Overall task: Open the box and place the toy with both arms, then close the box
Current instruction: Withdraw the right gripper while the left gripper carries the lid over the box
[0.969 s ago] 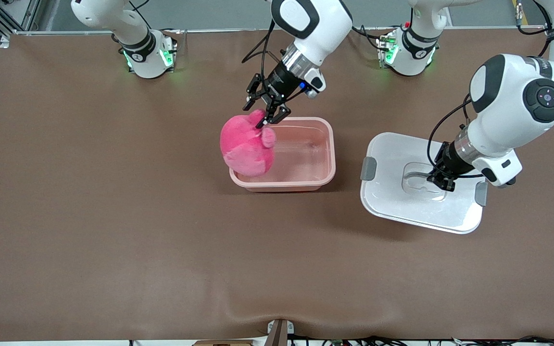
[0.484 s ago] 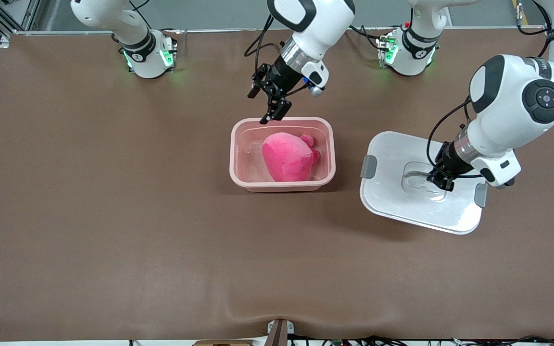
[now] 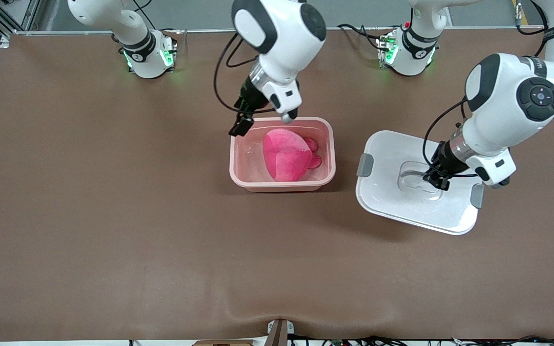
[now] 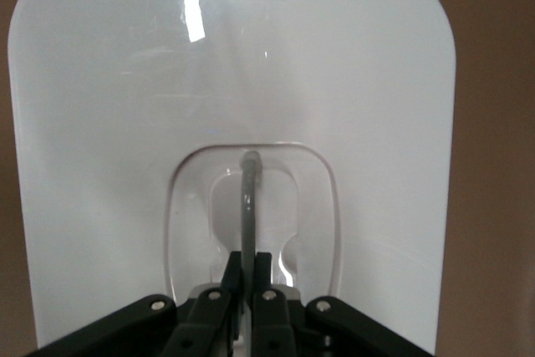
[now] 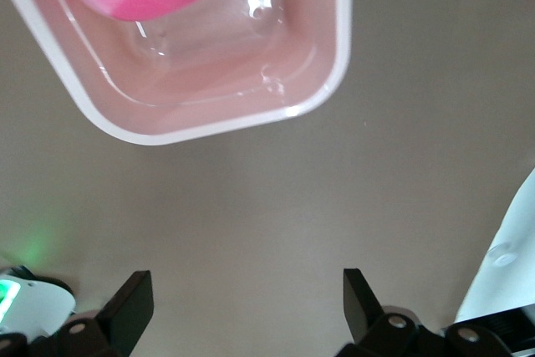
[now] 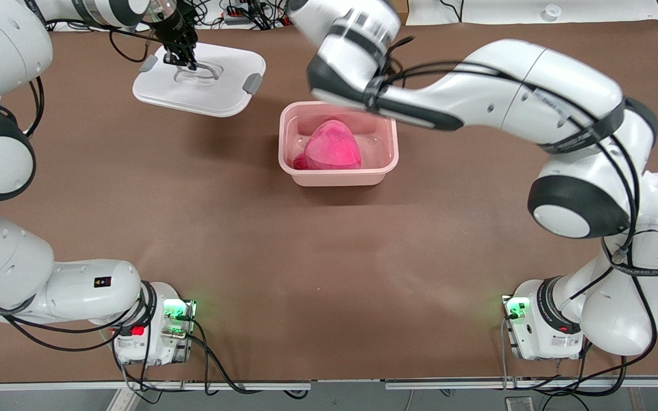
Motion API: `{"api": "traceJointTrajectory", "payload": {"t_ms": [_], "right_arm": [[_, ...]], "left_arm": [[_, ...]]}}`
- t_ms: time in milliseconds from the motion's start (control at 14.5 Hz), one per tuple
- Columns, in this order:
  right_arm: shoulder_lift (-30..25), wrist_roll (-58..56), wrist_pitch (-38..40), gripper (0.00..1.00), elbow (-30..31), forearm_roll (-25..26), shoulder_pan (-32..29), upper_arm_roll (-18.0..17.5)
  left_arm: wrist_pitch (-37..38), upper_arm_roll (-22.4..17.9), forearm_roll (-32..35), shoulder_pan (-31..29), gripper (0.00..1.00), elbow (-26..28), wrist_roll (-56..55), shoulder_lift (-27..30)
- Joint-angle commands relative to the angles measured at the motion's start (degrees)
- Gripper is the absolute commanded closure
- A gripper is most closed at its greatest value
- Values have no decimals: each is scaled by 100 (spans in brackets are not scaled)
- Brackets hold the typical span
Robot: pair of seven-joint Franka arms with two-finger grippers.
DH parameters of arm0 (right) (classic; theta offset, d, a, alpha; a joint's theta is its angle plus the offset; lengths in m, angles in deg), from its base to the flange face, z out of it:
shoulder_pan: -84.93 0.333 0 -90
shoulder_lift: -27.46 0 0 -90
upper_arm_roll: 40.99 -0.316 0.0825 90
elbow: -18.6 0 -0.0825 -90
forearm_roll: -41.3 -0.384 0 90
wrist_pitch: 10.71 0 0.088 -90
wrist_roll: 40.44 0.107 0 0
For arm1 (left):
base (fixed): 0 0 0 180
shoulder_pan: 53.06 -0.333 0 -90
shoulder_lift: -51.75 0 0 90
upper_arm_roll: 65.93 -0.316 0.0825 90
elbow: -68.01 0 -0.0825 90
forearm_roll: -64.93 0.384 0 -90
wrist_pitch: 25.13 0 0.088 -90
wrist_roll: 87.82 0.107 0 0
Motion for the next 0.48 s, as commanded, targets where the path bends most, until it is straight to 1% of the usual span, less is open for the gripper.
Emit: {"api": "traceJointTrajectory", "payload": {"t_ms": [0, 208, 277, 415], "right_arm": [[-305, 446, -30, 0, 157, -485, -675, -87], [-463, 455, -179, 0, 226, -872, -1536, -95], [-594, 446, -284, 0, 349, -1004, -1800, -87], [-998, 455, -653, 0, 813, -1250, -2301, -95]], "left_arm": [[-30, 315, -99, -36, 100, 63, -360, 186], [-30, 685, -55, -19, 100, -42, -1019, 151], [-30, 755, -55, -10, 100, -51, -1204, 142], [-30, 870, -46, 69, 100, -69, -1494, 142]]}}
